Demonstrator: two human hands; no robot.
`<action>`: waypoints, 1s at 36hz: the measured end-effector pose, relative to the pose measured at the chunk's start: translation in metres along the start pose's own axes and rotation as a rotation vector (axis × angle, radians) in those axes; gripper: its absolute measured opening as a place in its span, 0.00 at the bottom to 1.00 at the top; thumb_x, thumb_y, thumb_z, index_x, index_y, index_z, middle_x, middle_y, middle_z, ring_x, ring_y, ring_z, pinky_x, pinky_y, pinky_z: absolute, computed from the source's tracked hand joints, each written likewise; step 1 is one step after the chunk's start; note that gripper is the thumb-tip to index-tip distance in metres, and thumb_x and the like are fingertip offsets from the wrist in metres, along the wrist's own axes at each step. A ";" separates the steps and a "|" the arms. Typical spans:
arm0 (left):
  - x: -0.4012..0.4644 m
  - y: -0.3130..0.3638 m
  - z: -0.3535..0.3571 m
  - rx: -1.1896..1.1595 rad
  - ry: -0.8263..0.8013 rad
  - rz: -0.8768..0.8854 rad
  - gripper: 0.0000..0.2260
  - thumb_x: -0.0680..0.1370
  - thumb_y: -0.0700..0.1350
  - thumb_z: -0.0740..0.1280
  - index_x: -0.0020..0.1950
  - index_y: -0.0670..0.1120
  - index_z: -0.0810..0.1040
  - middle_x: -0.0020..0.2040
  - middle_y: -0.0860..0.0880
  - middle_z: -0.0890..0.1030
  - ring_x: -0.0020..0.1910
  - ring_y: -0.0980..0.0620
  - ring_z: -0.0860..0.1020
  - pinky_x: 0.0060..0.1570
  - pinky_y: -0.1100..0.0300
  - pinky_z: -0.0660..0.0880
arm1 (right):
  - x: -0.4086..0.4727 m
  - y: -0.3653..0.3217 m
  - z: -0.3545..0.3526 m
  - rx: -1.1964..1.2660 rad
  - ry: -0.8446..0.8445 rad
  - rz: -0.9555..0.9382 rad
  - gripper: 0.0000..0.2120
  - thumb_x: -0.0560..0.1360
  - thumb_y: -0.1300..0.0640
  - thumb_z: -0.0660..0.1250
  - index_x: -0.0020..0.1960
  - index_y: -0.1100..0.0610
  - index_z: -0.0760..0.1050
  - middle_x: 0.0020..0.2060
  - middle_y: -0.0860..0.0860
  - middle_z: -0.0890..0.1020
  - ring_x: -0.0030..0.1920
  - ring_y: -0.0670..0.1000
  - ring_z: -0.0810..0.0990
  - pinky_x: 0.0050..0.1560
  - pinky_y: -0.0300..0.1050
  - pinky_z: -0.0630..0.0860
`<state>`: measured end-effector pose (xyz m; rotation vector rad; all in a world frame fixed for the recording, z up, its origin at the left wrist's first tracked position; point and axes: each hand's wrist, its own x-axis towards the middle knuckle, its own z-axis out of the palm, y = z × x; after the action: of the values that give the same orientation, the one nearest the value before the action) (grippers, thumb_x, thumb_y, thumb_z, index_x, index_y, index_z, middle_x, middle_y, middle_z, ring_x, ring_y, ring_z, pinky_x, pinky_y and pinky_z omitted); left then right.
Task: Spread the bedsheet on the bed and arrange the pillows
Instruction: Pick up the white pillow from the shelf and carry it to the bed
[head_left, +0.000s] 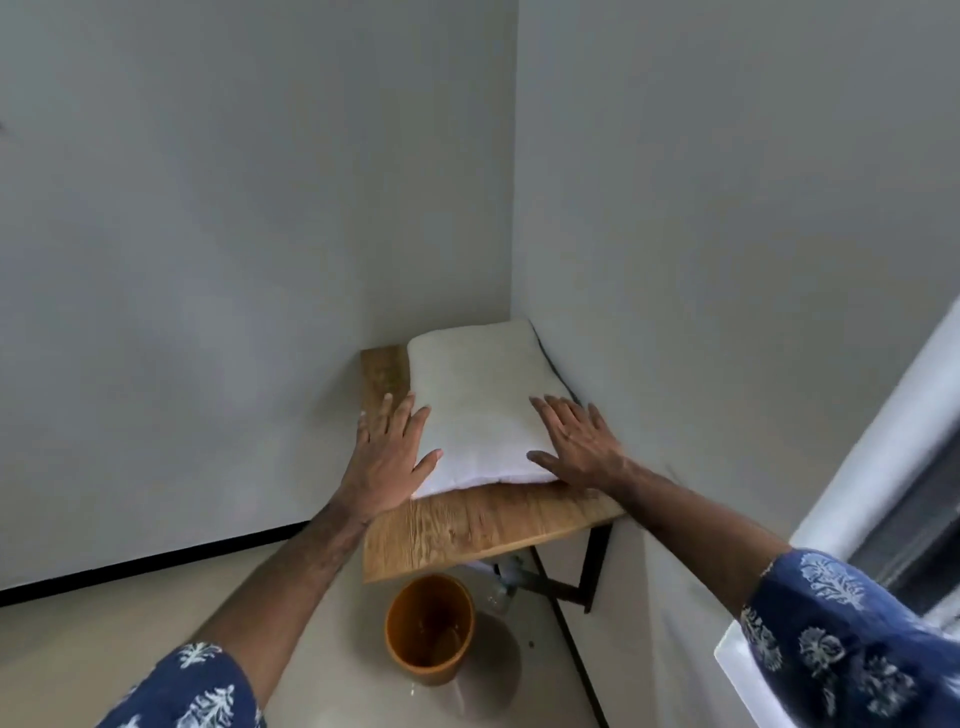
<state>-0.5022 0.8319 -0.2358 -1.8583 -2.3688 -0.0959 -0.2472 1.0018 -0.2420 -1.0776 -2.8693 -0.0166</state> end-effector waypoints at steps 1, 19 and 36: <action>0.018 -0.005 0.005 -0.011 0.002 0.009 0.39 0.76 0.68 0.38 0.81 0.47 0.57 0.83 0.45 0.52 0.81 0.39 0.49 0.75 0.34 0.52 | 0.015 0.006 0.002 -0.011 -0.008 0.007 0.40 0.81 0.36 0.55 0.82 0.53 0.41 0.81 0.54 0.52 0.80 0.57 0.52 0.78 0.64 0.49; 0.211 -0.061 0.110 -0.182 -0.226 -0.144 0.33 0.81 0.65 0.49 0.83 0.51 0.48 0.83 0.47 0.43 0.81 0.40 0.43 0.78 0.38 0.50 | 0.222 0.096 0.102 0.195 -0.255 0.153 0.40 0.79 0.30 0.51 0.82 0.51 0.45 0.82 0.53 0.48 0.81 0.57 0.51 0.78 0.58 0.52; 0.266 -0.056 0.191 -0.423 -0.155 -0.279 0.35 0.79 0.68 0.44 0.83 0.54 0.44 0.83 0.49 0.43 0.81 0.40 0.48 0.77 0.41 0.55 | 0.306 0.107 0.167 0.330 -0.115 0.222 0.47 0.72 0.22 0.36 0.82 0.50 0.50 0.81 0.53 0.54 0.80 0.62 0.54 0.76 0.67 0.56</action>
<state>-0.6303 1.0989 -0.3857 -1.7237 -2.8861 -0.5376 -0.4179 1.2892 -0.3873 -1.3492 -2.6925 0.5263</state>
